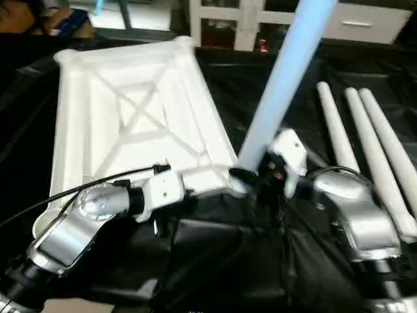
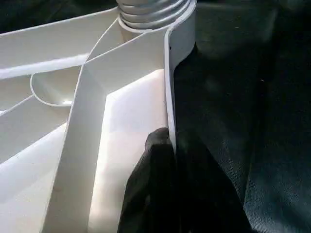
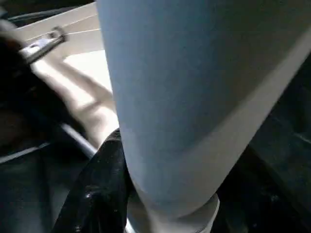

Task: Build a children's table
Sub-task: Insert table leg to table base

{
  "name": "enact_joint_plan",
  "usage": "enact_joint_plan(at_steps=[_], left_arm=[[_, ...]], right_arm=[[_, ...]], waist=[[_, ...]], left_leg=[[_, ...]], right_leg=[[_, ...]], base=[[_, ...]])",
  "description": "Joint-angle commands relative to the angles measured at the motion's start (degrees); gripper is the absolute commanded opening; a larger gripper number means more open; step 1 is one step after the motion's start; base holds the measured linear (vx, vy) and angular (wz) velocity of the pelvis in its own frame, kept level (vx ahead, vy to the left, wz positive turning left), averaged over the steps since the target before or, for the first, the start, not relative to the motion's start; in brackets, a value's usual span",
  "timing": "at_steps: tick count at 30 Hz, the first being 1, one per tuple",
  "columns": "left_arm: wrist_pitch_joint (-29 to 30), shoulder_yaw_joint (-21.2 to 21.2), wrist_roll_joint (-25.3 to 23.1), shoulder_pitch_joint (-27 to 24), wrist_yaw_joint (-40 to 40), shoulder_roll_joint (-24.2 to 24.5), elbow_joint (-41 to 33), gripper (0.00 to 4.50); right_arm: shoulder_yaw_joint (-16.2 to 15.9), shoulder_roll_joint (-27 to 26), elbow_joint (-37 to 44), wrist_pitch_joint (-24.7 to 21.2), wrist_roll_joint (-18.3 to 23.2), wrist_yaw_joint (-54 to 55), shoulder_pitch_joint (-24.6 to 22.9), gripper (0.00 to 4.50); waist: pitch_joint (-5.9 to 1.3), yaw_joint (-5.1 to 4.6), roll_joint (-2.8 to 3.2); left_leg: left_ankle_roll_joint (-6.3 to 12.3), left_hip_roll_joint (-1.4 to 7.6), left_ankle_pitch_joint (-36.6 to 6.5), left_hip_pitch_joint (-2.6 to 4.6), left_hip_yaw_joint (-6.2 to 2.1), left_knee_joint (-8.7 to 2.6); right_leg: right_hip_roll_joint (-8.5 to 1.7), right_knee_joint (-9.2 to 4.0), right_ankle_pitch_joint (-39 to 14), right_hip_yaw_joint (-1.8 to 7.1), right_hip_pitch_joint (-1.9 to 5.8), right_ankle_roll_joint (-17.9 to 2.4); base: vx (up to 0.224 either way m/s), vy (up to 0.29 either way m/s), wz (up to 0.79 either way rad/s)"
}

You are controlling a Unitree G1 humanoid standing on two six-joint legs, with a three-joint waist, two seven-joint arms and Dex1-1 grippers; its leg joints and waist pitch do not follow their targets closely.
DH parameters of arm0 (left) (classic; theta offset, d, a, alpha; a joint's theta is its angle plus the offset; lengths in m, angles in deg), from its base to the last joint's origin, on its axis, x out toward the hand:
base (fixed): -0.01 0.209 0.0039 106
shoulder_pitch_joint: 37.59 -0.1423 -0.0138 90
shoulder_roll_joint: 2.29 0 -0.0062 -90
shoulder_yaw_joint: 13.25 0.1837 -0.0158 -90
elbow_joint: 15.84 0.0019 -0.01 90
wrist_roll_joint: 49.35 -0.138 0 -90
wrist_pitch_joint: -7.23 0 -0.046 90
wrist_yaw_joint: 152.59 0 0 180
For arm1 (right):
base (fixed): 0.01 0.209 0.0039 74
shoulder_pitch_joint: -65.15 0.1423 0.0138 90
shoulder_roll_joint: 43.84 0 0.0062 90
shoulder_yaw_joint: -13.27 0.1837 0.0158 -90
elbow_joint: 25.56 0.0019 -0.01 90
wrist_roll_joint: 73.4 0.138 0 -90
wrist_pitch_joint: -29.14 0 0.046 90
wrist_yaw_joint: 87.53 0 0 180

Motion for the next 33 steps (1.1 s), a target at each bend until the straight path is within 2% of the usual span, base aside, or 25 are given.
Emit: enact_joint_plan(at_steps=[1,2,3,4,5,7,8,10,11,13,17,20,21,22,23,24,26,28,29,33], left_arm=[[-2.85,1.67,2.09,-1.77,2.52,0.39,0.46,0.00],[-3.16,1.67,2.27,-1.98,2.81,0.61,0.25,0.00],[-4.05,1.64,2.76,-2.49,3.70,0.87,-0.15,0.00],[-4.17,1.64,2.88,-2.67,3.92,0.93,-0.36,0.00],[-4.15,1.64,3.00,-2.86,4.11,1.00,-0.63,0.00],[-4.24,1.61,3.14,-3.06,4.36,1.10,-0.85,0.00],[-4.17,1.64,3.14,-3.19,4.38,1.15,-1.03,0.00],[-4.09,1.85,2.86,-3.65,4.30,1.29,-1.56,0.00],[-3.97,2.04,2.54,-3.69,4.18,1.32,-1.58,0.00],[-3.96,2.20,2.02,-3.71,4.20,1.26,-1.47,0.00],[-3.76,2.27,1.79,-3.90,4.07,0.83,-1.42,0.00],[-3.63,2.47,1.57,-3.91,4.03,0.76,-1.40,0.00],[-3.59,2.48,1.54,-3.90,4.03,0.76,-1.41,0.00],[-3.55,2.55,1.52,-3.87,4.08,0.77,-1.40,0.00],[-3.55,2.55,1.52,-3.87,4.08,0.77,-1.40,0.00],[-3.55,2.60,1.46,-3.81,4.19,0.78,-1.33,0.00],[-3.53,2.62,1.32,-3.78,4.35,0.71,-1.27,0.00],[-3.55,2.68,1.05,-3.73,4.29,0.54,-1.21,0.00],[-3.33,2.62,1.00,-3.66,4.07,0.27,-1.26,0.00],[-2.96,2.37,1.03,-3.96,3.87,0.27,-1.62,0.00]], right_arm=[[-2.14,1.68,-4.13,-3.73,-1.52,-1.87,-3.89,1.97],[-2.10,1.92,-4.60,-3.51,-1.35,-2.41,-4.27,1.97],[-1.91,2.16,-5.32,-3.16,-1.32,-3.14,-4.72,1.97],[-1.77,2.18,-5.46,-3.12,-1.23,-3.32,-4.87,1.97],[-1.56,2.12,-5.57,-3.18,-1.01,-3.49,-5.03,1.97],[-1.43,2.29,-5.55,-3.26,-0.55,-3.87,-5.22,1.97],[-1.52,2.51,-5.22,-3.25,-0.33,-4.26,-5.56,1.97],[-2.53,3.50,-4.20,-1.71,-1.05,-5.76,-7.10,1.97],[-3.19,3.81,-3.86,-1.26,-1.55,-6.28,-7.61,1.97],[-4.02,4.00,-3.45,-0.82,-2.06,-6.68,-8.16,1.97],[-6.67,4.11,-3.40,1.74,-5.09,-7.11,-8.99,1.97],[-8.95,4.04,-4.08,2.78,-6.88,-7.43,-9.01,1.97],[-9.16,3.80,-4.29,2.47,-6.71,-7.47,-8.89,1.97],[-9.80,3.76,-4.92,2.23,-7.01,-7.79,-8.43,1.97],[-9.80,3.76,-4.92,2.23,-7.01,-7.79,-8.43,1.97],[-11.22,3.98,-6.08,2.65,-8.29,-8.45,-7.55,1.97],[-12.52,4.05,-7.52,3.90,-9.93,-8.63,-6.60,1.97],[-12.77,3.46,-8.28,4.52,-10.28,-8.32,-5.89,1.97],[-11.99,2.64,-7.92,3.43,-8.76,-8.07,-5.75,1.97],[-10.67,2.31,-7.72,2.06,-7.06,-7.93,-6.69,1.97]], waist=[[-2.84,-0.32,-1.50],[-2.91,-0.31,-1.50],[-3.26,-0.38,-1.49],[-3.25,-0.52,-1.84],[-3.54,-0.61,-1.66],[-3.93,-0.69,-1.79],[-4.01,-0.66,-1.69],[-3.85,-0.71,-1.90],[-3.61,-0.64,-1.93],[-3.51,-0.59,-1.91],[-3.44,-0.76,-1.91],[-3.48,-0.75,-1.91],[-3.33,-0.70,-1.56],[-3.20,-0.78,-1.81],[-3.30,-0.74,-1.74],[-3.42,-0.77,-1.72],[-3.47,-1.01,-1.75],[-3.31,-1.12,-2.00],[-3.34,-1.20,-2.16],[-3.41,-1.36,-2.14]], left_leg=[[2.94,6.56,-16.63,2.00,-3.34,-3.93],[3.09,6.59,-16.66,2.09,-3.37,-3.89],[3.64,6.53,-14.93,2.21,-3.33,-3.68],[4.36,6.44,-13.72,1.96,-3.28,-3.58],[6.15,6.38,-10.21,1.70,-3.27,-3.26],[7.78,6.29,-7.86,1.62,-3.23,-2.89],[8.28,6.36,-6.98,1.62,-3.25,-2.86],[8.83,6.37,-7.63,1.54,-3.07,-2.75],[8.06,6.45,-10.07,1.58,-3.14,-3.02],[6.91,6.54,-12.01,1.68,-3.27,-3.27],[4.87,6.58,-14.64,1.65,-3.53,-3.68],[4.07,6.61,-15.27,1.76,-3.57,-3.79],[3.87,6.56,-16.16,1.74,-3.60,-3.89],[3.72,6.50,-17.19,1.73,-3.55,-3.94],[3.01,6.55,-18.41,1.84,-3.77,-4.04],[2.51,6.57,-18.99,1.90,-3.90,-4.11],[2.27,6.54,-19.15,1.78,-3.98,-4.15],[1.73,6.57,-21.21,1.91,-3.99,-4.25],[1.18,6.58,-22.16,1.90,-4.17,-4.34],[0.47,6.67,-23.04,1.91,-4.29,-4.49]], right_leg=[[-3.71,-3.82,-18.19,2.89,-0.04,-8.80],[-3.65,-3.79,-18.38,2.98,-0.11,-8.64],[-3.45,-3.44,-15.91,3.03,0.02,-8.95],[-3.30,-3.27,-14.31,2.98,0.13,-9.09],[-3.12,-2.62,-8.96,2.85,0.38,-9.92],[-3.08,-2.15,-5.36,2.72,0.73,-10.92],[-3.06,-2.00,-4.25,2.68,0.82,-11.32],[-3.14,-2.27,-5.13,2.74,0.80,-11.74],[-3.21,-2.73,-9.41,2.78,0.78,-11.47],[-3.20,-3.05,-13.05,2.83,0.72,-10.84],[-3.25,-3.47,-17.25,2.86,0.69,-9.68],[-3.21,-3.54,-17.68,2.88,0.58,-9.01],[-3.24,-3.67,-18.03,2.98,0.51,-8.92],[-3.22,-3.93,-19.19,3.03,0.47,-8.71],[-3.32,-4.00,-20.59,3.05,0.54,-8.56],[-3.27,-3.98,-20.76,3.01,0.59,-8.50],[-3.19,-3.90,-19.93,2.93,0.59,-8.77],[-3.27,-4.25,-22.27,3.08,0.40,-8.47],[-3.33,-4.32,-23.90,3.08,0.41,-8.02],[-3.20,-4.20,-22.23,3.17,0.34,-8.10]], base=[[0.077,0.001,0.08],[0.083,0.000,0.04],[0.085,0.001,0.03],[0.085,0.001,0.03],[0.083,0.003,0.00],[0.073,0.000,-0.01],[0.000,0.000,0.00],[0.000,0.000,0.00],[0.000,0.000,0.00],[0.000,0.000,0.00],[0.000,0.000,0.00],[0.000,0.000,0.00],[0.000,0.000,0.00],[0.000,0.000,0.00],[0.000,0.000,0.00],[0.000,0.000,0.00],[0.000,0.000,0.00],[0.000,0.000,0.00],[0.000,0.000,0.00],[0.000,0.000,0.00]])
